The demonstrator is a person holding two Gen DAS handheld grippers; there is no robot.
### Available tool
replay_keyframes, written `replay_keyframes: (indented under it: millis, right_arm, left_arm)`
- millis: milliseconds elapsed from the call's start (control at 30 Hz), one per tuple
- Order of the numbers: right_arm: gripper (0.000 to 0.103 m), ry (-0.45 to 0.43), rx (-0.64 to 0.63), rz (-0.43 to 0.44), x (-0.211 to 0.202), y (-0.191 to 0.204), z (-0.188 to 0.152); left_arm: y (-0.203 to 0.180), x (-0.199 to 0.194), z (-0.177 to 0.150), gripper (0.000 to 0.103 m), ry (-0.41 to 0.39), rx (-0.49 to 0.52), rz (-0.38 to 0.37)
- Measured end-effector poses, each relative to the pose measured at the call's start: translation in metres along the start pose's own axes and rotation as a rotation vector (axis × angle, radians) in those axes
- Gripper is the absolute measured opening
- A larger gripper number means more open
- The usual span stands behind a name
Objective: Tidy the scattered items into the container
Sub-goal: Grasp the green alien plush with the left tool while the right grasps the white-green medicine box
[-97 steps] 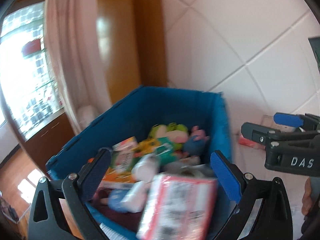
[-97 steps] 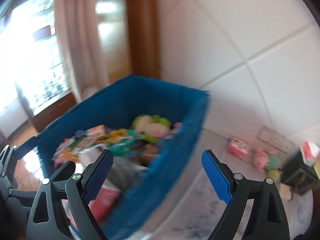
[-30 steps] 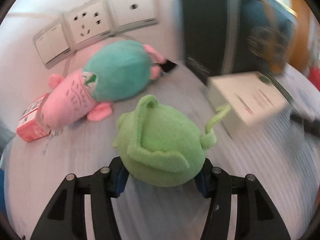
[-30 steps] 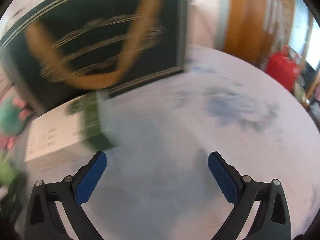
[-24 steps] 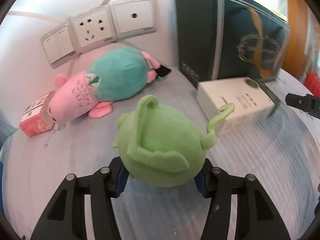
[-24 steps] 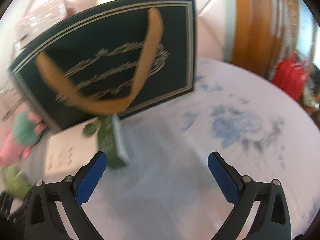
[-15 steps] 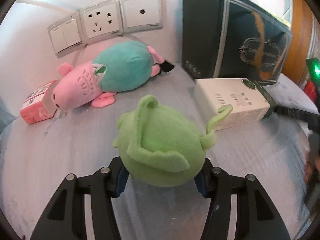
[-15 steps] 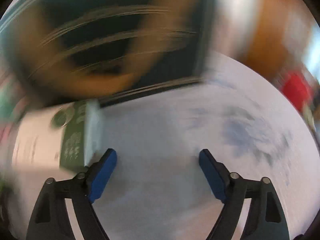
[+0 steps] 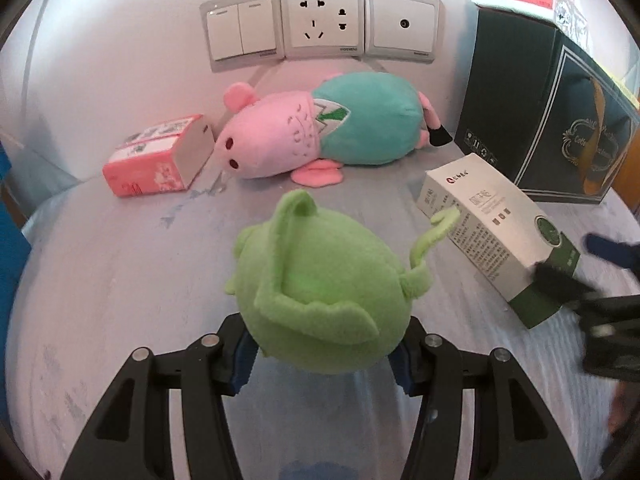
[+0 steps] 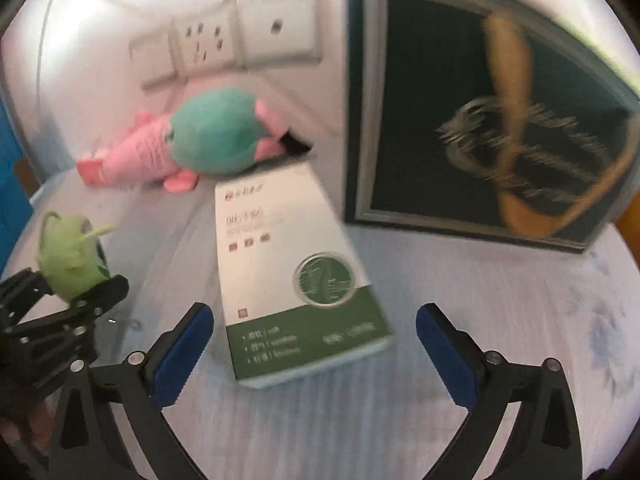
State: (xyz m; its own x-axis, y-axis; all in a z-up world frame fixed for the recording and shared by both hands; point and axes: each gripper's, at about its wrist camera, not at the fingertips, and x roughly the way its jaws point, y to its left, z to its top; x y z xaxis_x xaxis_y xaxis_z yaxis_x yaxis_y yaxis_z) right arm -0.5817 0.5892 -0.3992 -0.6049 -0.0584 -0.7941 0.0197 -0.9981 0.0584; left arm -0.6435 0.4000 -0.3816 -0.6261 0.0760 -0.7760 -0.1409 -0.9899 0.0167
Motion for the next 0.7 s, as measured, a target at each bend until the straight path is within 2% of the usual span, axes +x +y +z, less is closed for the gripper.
replay_keyframes:
  millis: [33,133,167,200,233,367,500,700]
  right_arm:
    - [0.103,0.010,0.000,0.013,0.007,0.003,0.001]
    - [0.102,0.012,0.009,-0.021,0.020,0.000,-0.007]
    - [0.098,0.005,0.011,-0.035,0.019,0.001,-0.009]
    - [0.087,-0.007,0.013,-0.050,0.017,0.003,-0.009]
    - [0.085,-0.003,0.020,-0.045,0.016,0.003,-0.010]
    - [0.083,0.026,-0.007,-0.055,0.011,0.014,-0.017]
    - [0.083,0.037,0.033,-0.046,0.004,0.018,-0.027]
    - [0.082,0.013,0.088,-0.002,-0.025,0.029,-0.036]
  left_arm:
    - [-0.002,0.000,-0.001,0.054,-0.003,0.000,0.003]
    - [-0.009,0.003,-0.004,0.054,-0.010,0.010,0.023]
    - [-0.011,0.006,-0.006,0.054,-0.004,0.011,0.022]
    - [-0.013,0.008,-0.007,0.054,0.001,0.013,0.022]
    - [-0.015,0.010,-0.009,0.054,0.004,0.015,0.025]
    - [-0.018,0.010,-0.015,0.054,0.001,0.018,0.031]
    - [-0.017,0.003,-0.020,0.054,0.002,0.020,0.038]
    - [-0.004,-0.030,-0.026,0.054,-0.041,0.026,0.069]
